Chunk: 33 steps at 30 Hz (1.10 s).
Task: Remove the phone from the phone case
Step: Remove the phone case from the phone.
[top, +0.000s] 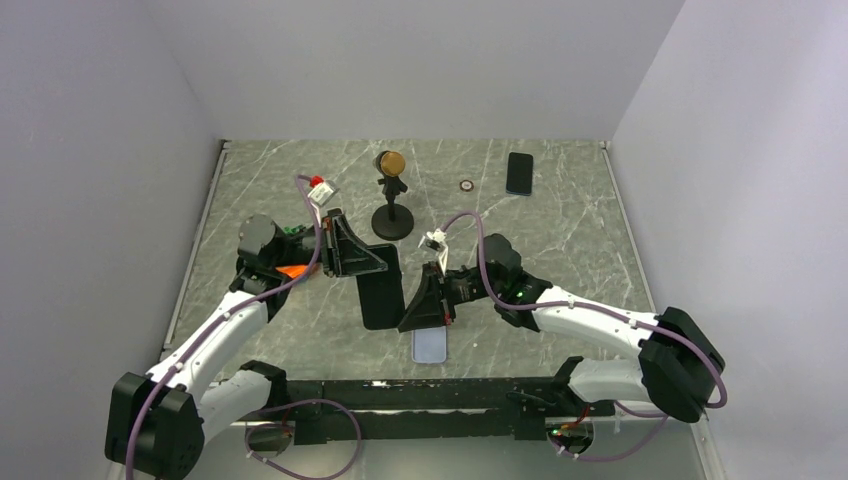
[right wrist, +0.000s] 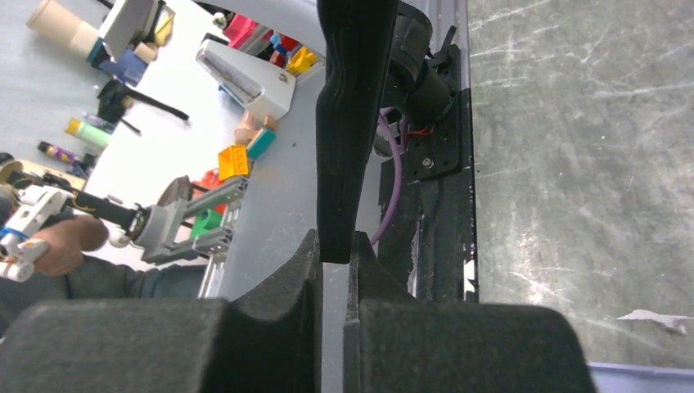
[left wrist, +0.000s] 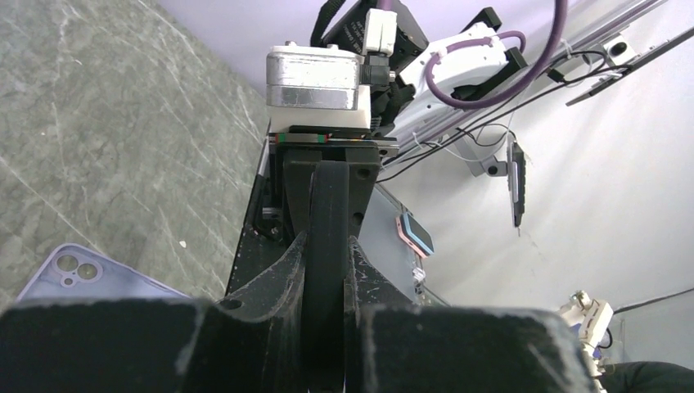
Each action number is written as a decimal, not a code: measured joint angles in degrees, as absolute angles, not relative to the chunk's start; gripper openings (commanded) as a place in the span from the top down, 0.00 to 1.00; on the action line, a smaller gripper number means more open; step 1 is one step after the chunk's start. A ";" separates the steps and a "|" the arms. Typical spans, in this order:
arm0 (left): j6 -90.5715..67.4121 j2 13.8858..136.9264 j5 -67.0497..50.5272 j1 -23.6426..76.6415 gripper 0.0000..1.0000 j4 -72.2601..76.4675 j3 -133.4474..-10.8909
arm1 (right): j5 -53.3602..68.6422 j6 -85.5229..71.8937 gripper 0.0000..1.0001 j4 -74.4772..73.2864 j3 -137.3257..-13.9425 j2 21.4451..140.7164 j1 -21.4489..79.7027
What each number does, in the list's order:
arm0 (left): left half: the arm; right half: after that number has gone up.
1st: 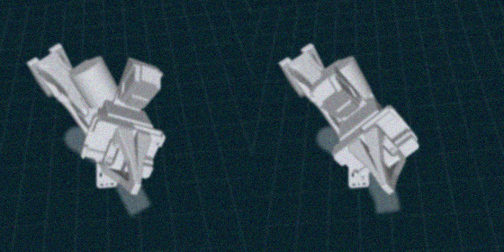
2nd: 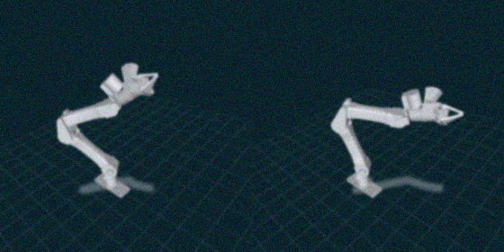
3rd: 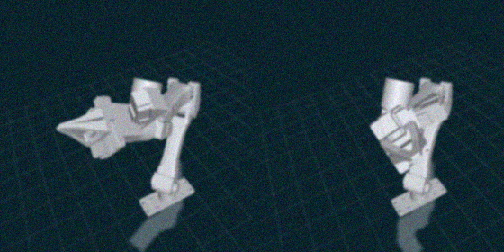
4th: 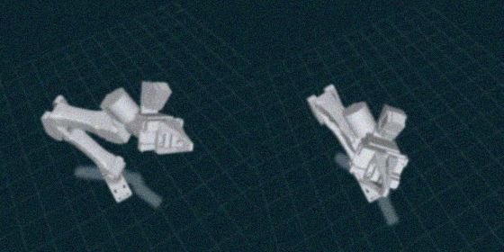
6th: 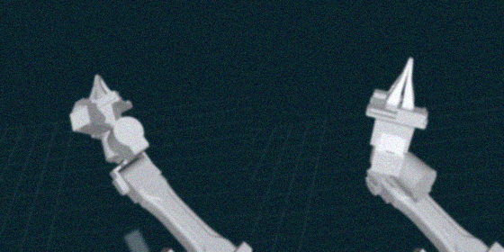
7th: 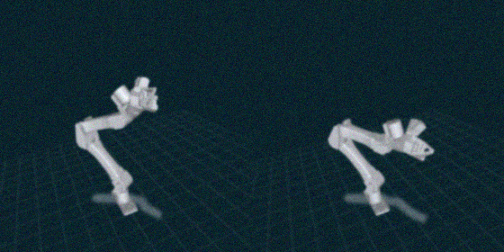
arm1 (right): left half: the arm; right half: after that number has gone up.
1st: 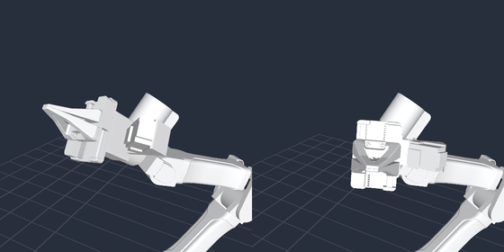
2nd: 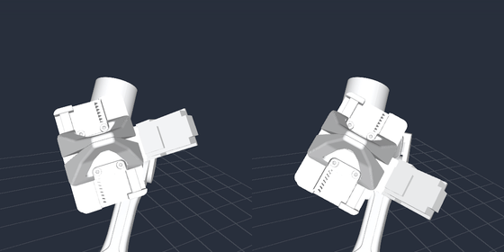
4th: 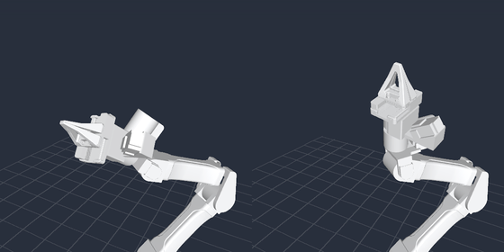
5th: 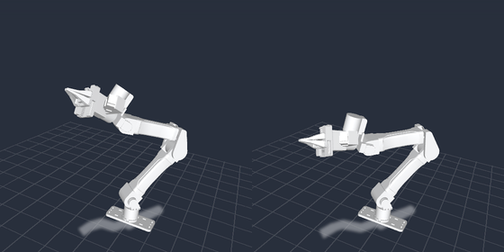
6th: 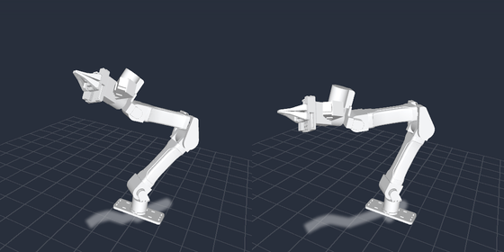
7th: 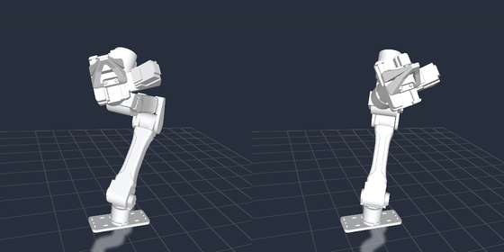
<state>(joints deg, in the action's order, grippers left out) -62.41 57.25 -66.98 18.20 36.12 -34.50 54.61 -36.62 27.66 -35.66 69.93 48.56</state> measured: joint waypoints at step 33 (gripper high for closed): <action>-99.63 72.82 -70.04 17.72 1.00 86.96 -27.38 | 59.29 0.05 1.00 -6.81 -55.00 77.73 52.66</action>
<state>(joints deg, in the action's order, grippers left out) -99.63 72.82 -70.04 17.72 86.96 -27.38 59.29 0.05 -6.81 -55.00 77.73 52.66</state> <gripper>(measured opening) 0.169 0.097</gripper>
